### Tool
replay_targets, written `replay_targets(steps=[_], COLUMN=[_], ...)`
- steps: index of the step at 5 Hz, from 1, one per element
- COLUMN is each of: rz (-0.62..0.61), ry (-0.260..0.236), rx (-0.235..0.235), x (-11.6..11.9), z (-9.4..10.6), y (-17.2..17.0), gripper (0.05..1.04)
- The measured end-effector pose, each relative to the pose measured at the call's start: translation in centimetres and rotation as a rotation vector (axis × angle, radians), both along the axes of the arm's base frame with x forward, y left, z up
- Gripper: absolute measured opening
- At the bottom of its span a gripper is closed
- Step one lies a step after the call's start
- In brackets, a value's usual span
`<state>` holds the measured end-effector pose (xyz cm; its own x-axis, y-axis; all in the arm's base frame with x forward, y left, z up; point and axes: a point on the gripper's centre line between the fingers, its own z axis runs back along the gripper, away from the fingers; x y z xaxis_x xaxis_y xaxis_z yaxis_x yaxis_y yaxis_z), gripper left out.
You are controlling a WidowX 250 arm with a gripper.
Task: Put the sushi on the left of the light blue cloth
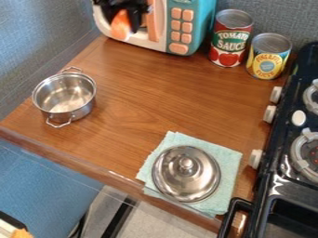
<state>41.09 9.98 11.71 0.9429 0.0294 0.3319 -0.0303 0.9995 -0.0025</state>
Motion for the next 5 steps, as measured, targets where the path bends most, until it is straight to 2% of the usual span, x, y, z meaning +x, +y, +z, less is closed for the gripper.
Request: replay_targets(steps=[1,2,3,4,5], rz=[-0.052,-0.087,-0.076,-0.087,-0.114], ry=[0.015,0.065,0.107,0.174,0.217], rx=[-0.001,0.021,0.043,0.054,0.048], x=[-3.9,-8.5,-11.7,-14.5,-15.1], z=[0.7,-0.2,-1.2,-3.8,-6.3], y=[-4.6,-7.7,-8.1,-8.2,-8.3], gripper=[0.587,0.587,0.587,0.587,0.587])
